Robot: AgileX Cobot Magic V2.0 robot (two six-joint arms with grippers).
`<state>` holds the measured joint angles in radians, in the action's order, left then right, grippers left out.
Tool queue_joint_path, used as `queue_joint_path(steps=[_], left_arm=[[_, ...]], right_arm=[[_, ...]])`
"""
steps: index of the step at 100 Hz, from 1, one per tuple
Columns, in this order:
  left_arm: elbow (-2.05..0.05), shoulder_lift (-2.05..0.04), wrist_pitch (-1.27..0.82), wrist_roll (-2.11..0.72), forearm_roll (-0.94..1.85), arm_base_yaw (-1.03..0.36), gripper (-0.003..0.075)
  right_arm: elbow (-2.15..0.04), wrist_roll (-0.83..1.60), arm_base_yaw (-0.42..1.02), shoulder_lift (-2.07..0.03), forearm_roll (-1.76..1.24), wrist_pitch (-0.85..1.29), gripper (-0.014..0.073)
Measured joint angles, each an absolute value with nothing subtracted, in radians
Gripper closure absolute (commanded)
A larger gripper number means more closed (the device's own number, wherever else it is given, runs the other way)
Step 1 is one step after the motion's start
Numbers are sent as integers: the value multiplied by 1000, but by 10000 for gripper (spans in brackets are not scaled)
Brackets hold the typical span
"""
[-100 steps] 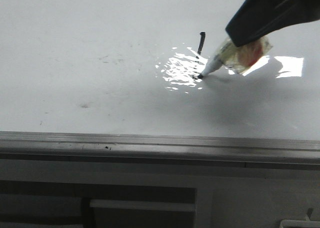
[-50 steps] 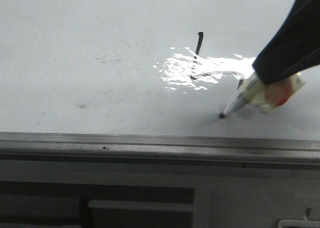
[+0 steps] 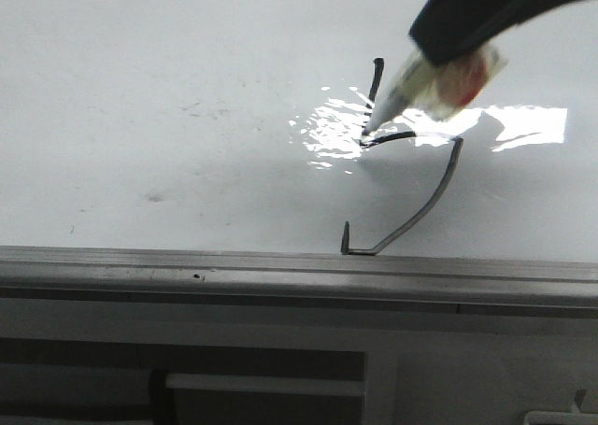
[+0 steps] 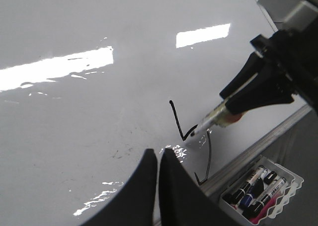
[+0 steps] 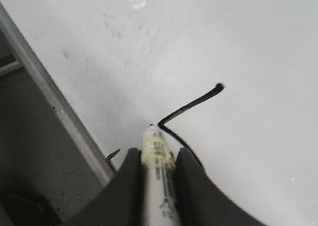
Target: Write number 5 on whiteboard
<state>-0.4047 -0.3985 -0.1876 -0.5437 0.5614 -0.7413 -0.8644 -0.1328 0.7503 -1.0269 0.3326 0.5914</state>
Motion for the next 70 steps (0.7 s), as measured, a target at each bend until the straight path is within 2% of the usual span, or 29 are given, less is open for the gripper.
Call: queue_joint_path(steps=[26,41,70], left_arm=[[-405,-399,-188,-544,561,-741,741],[-405,-399,-188,-544,561,-741,741],[-405,-399,-188,-544,562,-741,741]], right_arm=[[-866,-130,708,-1006,456,555,654],[-866,-130,652,-1039,460,507,657],[-866,-132,648,-1073,442,450,657]])
